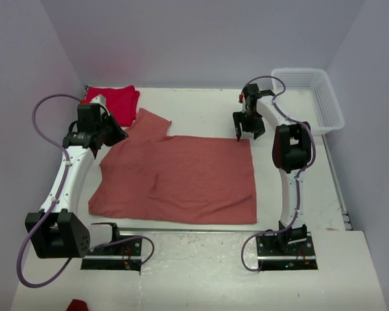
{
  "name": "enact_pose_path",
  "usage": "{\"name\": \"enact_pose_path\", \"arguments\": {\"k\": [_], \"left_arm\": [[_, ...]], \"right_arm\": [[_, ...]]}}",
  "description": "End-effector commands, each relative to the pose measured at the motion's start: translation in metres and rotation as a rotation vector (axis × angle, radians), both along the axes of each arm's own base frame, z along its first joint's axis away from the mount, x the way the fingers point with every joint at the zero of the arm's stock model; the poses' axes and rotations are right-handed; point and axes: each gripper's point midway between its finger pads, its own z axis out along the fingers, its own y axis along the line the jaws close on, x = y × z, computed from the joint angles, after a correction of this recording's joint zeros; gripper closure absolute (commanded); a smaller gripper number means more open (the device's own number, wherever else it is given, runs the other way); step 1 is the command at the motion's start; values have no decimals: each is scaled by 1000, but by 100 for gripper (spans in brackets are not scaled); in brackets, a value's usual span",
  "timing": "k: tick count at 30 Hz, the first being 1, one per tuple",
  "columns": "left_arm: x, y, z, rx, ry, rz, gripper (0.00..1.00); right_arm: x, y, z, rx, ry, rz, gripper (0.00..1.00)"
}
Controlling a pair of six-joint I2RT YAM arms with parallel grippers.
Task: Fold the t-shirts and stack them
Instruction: Grap the side of the flattened tshirt furthest away from the robot with both arms
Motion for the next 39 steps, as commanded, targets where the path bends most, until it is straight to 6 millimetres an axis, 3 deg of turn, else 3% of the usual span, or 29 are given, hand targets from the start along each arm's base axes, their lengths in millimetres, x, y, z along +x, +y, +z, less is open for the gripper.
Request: {"name": "enact_pose_path", "arguments": {"k": [1, 6, 11, 16, 20, 28, 39], "left_arm": [[3, -5, 18, -1, -69, -31, 98], [1, -3, 20, 8, -70, -27, 98], [-1, -2, 22, 17, -69, -27, 98], [0, -3, 22, 11, -70, -28, 98], [1, -3, 17, 10, -63, -29, 98], [0, -4, 17, 7, -62, -39, 98], [-3, -7, 5, -10, -44, -47, 98]], "right_arm": [[4, 30, 24, 121, -36, 33, 26], [1, 45, 17, 186, -15, 17, 30], [7, 46, 16, 183, -7, -5, 32], [14, 27, 15, 73, -29, -30, 24], [12, 13, 13, -1, -3, 59, 23], [10, 12, 14, 5, -13, 102, 23], [34, 6, 35, -12, -169, 231, 21]]}}
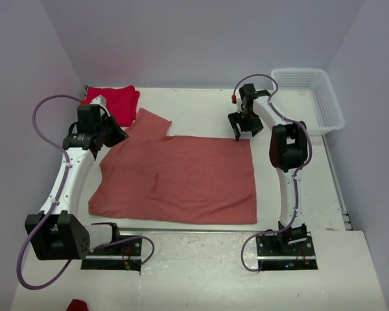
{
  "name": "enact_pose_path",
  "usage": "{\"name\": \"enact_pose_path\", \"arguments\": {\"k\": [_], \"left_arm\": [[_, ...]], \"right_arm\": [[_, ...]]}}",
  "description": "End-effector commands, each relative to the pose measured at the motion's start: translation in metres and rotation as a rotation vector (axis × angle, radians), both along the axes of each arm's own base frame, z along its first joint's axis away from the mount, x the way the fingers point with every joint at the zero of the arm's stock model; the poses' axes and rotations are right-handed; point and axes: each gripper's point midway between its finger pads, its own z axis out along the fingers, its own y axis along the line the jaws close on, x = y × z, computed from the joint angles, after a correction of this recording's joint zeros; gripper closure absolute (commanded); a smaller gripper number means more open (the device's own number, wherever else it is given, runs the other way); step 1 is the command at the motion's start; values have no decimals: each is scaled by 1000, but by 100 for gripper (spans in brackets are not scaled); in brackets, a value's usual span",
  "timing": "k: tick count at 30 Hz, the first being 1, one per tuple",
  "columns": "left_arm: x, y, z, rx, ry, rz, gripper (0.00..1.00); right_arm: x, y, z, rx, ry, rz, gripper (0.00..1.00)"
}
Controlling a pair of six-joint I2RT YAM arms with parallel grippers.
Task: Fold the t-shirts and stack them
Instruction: Grap the side of the flattened tshirt furthest away from the robot with both arms
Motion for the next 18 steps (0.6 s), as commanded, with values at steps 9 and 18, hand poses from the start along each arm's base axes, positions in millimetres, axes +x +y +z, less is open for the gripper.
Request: {"name": "enact_pose_path", "arguments": {"k": [9, 18], "left_arm": [[-3, -7, -4, -11, -22, -38, 98], [-3, -7, -6, -9, -20, -43, 98]], "right_arm": [[69, 13, 40, 72, -251, 148, 20], [65, 20, 32, 121, -186, 184, 16]]}}
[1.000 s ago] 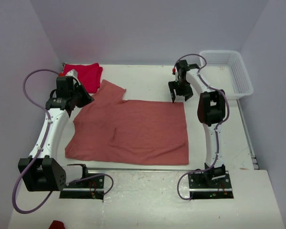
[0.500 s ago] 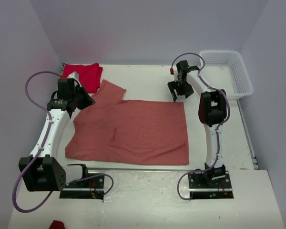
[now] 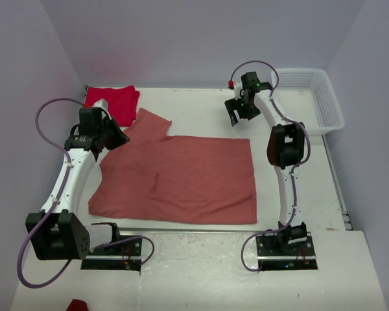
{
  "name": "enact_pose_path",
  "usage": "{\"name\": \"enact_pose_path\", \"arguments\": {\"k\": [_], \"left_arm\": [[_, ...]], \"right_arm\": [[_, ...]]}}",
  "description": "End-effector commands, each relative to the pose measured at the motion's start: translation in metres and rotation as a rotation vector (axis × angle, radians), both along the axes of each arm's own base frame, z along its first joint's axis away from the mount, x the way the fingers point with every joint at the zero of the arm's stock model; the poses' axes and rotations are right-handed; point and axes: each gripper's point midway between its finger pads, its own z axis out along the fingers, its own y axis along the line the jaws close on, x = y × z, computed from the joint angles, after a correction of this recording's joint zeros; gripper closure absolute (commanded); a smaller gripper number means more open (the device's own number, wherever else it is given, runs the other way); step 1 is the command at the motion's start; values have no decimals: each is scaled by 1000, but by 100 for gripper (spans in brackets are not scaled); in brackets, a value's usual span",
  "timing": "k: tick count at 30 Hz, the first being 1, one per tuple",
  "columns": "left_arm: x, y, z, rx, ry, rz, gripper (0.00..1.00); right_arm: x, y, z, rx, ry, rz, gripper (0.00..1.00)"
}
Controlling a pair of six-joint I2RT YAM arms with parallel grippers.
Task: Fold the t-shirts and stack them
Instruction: Grap the side of the flattened tshirt furthest away from the robot with both arms
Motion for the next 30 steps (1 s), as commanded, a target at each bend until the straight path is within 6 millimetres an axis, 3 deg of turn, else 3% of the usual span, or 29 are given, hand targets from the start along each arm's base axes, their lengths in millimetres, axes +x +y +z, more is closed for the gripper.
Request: {"name": "enact_pose_path", "arguments": {"k": [1, 11, 20, 25, 30], "left_arm": [[3, -4, 10, -1, -51, -29, 98], [2, -7, 7, -13, -48, -37, 98], [-2, -5, 12, -3, -55, -35, 98], [-3, -6, 13, -6, -59, -38, 98], [-3, -5, 17, -5, -68, -33, 98]], "right_arm": [[-13, -1, 8, 7, 41, 7, 16], [-58, -5, 15, 35, 153, -147, 16], [-103, -15, -13, -10, 291, -165, 17], [-111, -12, -16, 10, 304, -160, 18], [-105, -4, -13, 30, 321, -164, 23]]}}
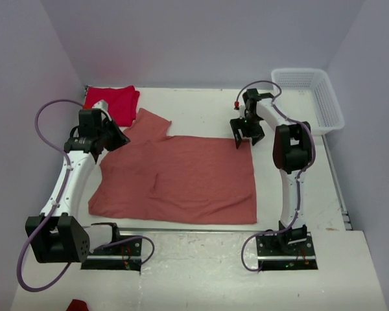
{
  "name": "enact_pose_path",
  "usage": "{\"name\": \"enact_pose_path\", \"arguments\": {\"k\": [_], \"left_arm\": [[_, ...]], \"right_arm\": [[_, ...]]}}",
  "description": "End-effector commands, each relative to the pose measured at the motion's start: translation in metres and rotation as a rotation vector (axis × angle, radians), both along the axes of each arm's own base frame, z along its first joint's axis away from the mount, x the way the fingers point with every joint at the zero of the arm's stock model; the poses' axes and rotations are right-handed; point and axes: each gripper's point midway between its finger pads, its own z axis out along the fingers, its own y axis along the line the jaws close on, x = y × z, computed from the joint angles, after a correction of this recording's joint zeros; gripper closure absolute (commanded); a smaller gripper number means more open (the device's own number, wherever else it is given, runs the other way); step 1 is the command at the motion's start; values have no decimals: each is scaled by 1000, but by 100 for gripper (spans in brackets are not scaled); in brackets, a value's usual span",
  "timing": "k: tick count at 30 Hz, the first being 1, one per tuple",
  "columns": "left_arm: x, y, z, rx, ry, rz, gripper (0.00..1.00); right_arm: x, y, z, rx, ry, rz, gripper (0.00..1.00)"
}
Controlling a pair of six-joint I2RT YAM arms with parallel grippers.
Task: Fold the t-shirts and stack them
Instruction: Grap the side of the flattened tshirt furthest away from the robot with both arms
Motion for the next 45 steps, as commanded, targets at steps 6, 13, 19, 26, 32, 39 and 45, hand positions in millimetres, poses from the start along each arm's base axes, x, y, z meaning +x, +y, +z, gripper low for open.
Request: {"name": "enact_pose_path", "arguments": {"k": [6, 13, 19, 26, 32, 39, 45], "left_arm": [[3, -4, 15, 0, -58, -28, 98], [3, -4, 15, 5, -57, -34, 98], [3, -3, 11, 8, -51, -31, 98], [2, -4, 12, 3, -55, -33, 98], [0, -4, 14, 0, -59, -34, 98], [1, -5, 11, 0, -58, -38, 98], [-2, -5, 5, -2, -44, -35, 98]], "right_arm": [[13, 21, 16, 36, 12, -35, 47], [11, 20, 16, 7, 19, -46, 50], [16, 9, 17, -59, -32, -96, 33], [-1, 10, 9, -76, 105, -106, 37], [-7, 19, 8, -47, 143, -106, 51], [-4, 21, 9, -32, 132, -112, 98], [0, 22, 9, -28, 107, -112, 100]]}}
